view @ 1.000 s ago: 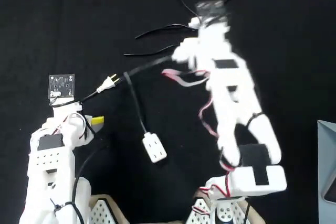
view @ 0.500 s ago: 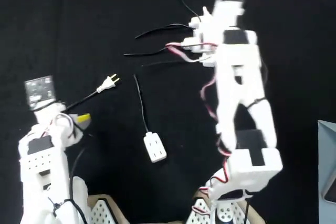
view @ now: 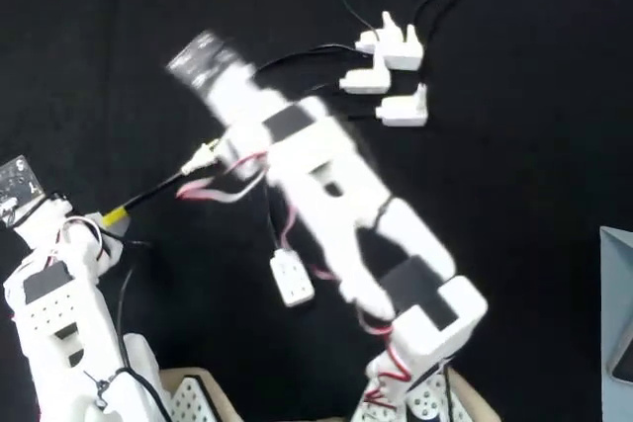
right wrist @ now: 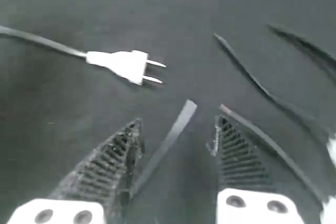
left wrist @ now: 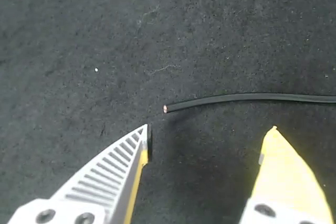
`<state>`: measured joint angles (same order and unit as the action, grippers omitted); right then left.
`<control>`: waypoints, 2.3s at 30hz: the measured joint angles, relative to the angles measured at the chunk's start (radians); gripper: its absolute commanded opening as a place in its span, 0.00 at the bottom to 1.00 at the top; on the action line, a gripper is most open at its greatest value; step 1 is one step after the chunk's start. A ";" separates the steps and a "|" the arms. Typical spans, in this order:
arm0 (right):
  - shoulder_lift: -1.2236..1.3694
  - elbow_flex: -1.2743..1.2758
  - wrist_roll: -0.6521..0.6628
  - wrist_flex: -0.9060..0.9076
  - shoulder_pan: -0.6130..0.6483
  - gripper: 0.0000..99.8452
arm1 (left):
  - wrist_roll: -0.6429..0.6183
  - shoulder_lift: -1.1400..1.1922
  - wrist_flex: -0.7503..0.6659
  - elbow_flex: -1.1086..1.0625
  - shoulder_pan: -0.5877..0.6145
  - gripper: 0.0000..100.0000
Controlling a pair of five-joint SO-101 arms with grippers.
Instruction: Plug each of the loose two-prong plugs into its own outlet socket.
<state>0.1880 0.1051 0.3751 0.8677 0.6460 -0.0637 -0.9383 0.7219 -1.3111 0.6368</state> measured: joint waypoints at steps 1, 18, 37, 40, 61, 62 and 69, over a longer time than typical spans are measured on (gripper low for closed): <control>0.012 0.014 0.026 -0.032 0.028 0.21 | 0.000 0.000 0.000 0.000 0.000 0.33; 0.549 -0.493 0.143 0.074 0.120 0.21 | -0.003 0.000 0.000 0.000 -0.008 0.33; 0.927 -1.132 0.143 0.393 0.100 0.01 | -0.003 0.000 0.000 0.000 -0.009 0.33; 0.934 -1.180 0.143 0.482 0.083 0.01 | -0.003 0.000 0.000 0.000 -0.009 0.33; 0.936 -1.577 0.012 0.858 -0.166 0.01 | -0.003 0.000 0.000 0.000 -0.009 0.33; 0.936 -1.577 0.000 0.859 -0.173 0.01 | -0.003 0.000 0.000 0.000 -0.009 0.33; 0.767 -1.405 -0.041 0.859 -0.186 0.01 | -0.003 0.000 0.000 0.000 -0.012 0.33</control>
<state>0.9551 -1.3004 0.3337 1.7269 0.4603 -0.0667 -0.9383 0.7219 -1.3111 0.6245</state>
